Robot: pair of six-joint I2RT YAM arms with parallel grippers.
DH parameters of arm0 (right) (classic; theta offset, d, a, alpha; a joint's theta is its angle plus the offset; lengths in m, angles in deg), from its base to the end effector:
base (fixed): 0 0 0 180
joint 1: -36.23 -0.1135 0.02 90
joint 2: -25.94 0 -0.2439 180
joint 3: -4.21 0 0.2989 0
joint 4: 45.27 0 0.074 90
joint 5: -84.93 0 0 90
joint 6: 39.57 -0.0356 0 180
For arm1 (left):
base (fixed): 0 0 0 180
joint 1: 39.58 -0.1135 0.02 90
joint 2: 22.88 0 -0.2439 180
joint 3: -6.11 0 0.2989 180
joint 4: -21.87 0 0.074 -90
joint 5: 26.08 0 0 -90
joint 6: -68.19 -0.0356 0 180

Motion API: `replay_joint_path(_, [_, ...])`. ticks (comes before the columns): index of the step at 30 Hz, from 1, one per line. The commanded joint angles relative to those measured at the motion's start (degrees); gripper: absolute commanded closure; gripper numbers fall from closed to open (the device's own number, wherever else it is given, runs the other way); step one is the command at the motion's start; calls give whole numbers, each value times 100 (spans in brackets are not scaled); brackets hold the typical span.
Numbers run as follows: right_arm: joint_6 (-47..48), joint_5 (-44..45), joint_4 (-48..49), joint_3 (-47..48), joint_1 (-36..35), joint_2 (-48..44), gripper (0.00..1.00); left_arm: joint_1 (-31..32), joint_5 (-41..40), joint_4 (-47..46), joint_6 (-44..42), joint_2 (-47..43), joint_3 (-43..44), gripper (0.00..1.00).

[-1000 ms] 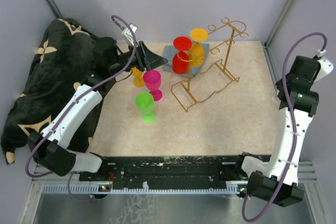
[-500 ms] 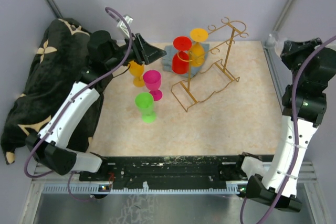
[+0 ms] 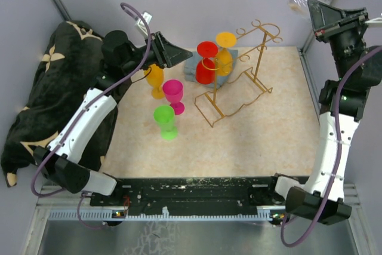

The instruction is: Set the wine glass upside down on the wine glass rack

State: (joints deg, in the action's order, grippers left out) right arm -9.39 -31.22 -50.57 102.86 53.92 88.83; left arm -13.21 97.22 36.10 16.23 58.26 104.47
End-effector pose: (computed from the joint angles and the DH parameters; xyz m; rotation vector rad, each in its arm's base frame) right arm 0.2360 -0.0588 0.5590 0.3271 1.0934 0.8937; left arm 0.3242 -0.1825 0.4484 0.3404 1.6502 -1.3091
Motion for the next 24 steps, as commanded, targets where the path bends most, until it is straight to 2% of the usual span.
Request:
replay_joint_path(1, [-1321,-960,2545,12,-231,465,100,10,211,-494,338,176,296,38])
replay_joint_path(8, [-2678,-1483,4726,-185,-749,1367,100,-123,560,-1148,801,311,287,38])
replay_joint_path(13, [-3611,-1832,6121,-95,-1081,1943,100,-470,906,-2105,1548,409,207,38])
replay_joint_path(16, [-4195,-1910,6974,-82,-1176,2215,100,-664,1175,-3328,2558,558,-17,37])
replay_joint_path(19, [-4784,-1894,7845,-36,-1284,2493,100,-837,1294,-5302,3970,878,-306,37])
replay_joint_path(21, [-5037,-1921,8220,18,-1387,2653,100,-920,1288,-6409,5107,1287,-273,39])
replay_joint_path(24, [-5161,-1971,8463,-7,-1561,2764,100,-932,1111,-7648,6239,1817,-15,40])
